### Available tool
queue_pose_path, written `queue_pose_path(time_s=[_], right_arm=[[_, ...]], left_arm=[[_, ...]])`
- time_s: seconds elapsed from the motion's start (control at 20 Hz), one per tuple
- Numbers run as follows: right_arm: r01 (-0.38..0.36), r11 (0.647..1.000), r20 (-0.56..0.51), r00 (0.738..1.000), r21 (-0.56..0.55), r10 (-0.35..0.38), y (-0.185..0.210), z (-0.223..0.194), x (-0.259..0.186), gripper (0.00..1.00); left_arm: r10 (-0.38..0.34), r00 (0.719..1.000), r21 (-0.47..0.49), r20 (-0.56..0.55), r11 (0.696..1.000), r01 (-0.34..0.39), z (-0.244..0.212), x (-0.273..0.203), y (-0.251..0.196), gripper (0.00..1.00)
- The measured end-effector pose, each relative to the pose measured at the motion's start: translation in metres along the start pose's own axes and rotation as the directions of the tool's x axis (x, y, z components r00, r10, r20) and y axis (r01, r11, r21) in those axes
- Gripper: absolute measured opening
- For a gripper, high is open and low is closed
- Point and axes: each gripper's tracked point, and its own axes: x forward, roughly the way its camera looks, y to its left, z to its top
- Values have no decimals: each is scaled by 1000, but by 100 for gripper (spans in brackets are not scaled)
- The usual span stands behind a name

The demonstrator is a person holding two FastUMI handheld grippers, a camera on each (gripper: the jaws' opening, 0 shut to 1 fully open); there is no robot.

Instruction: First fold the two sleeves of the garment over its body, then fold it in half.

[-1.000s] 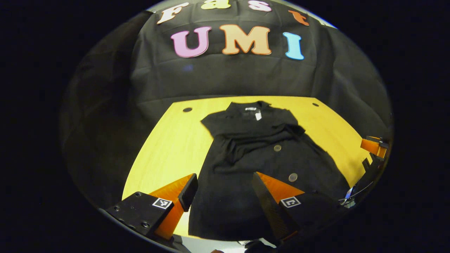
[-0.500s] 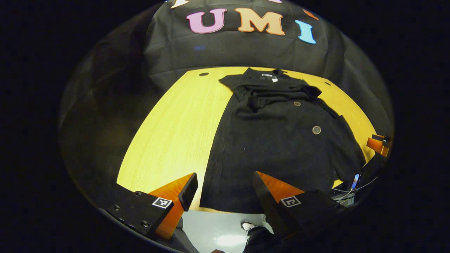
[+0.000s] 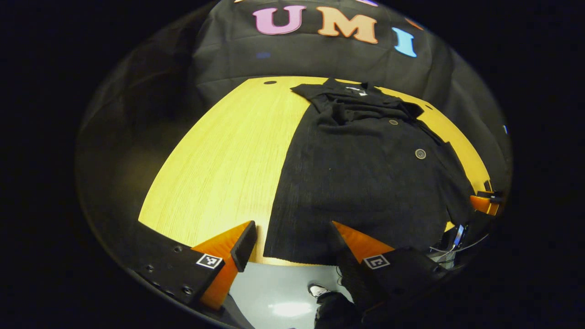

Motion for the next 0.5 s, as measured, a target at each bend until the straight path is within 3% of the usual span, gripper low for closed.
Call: queue_pose_path(time_s=[0.1, 0.2, 0.25, 0.35, 0.4, 0.45, 0.5], right_arm=[[-9, 1000, 17, 1000, 13, 9, 8, 1, 1, 81], [-23, 1000, 44, 999, 17, 22, 12, 3, 4, 68], [-32, 999, 57, 998, 31, 30, 14, 4, 6, 53], [-54, 996, 66, 997, 65, 50, 19, 4, 7, 24], [-60, 995, 64, 996, 77, 55, 19, 3, 7, 14], [-71, 994, 59, 996, 81, 66, 20, 3, 5, 11], [-79, 993, 51, 996, 91, 75, 19, 2, 1, 9]], left_arm=[[-25, 1000, 29, 16, 999, 25, 1, 2, -6, 85], [-53, 998, 45, 19, 998, 52, 1, 4, -15, 67], [-63, 998, 48, 19, 997, 62, 2, 4, -18, 52], [-84, 996, 46, 18, 995, 83, 0, 3, -25, 31], [-91, 996, 25, 19, 996, 91, 0, 5, -27, 23], [-92, 996, 0, 19, 996, 92, 1, 3, -28, 5], [-93, 995, -22, 20, 995, 93, 1, 4, -27, 3]])
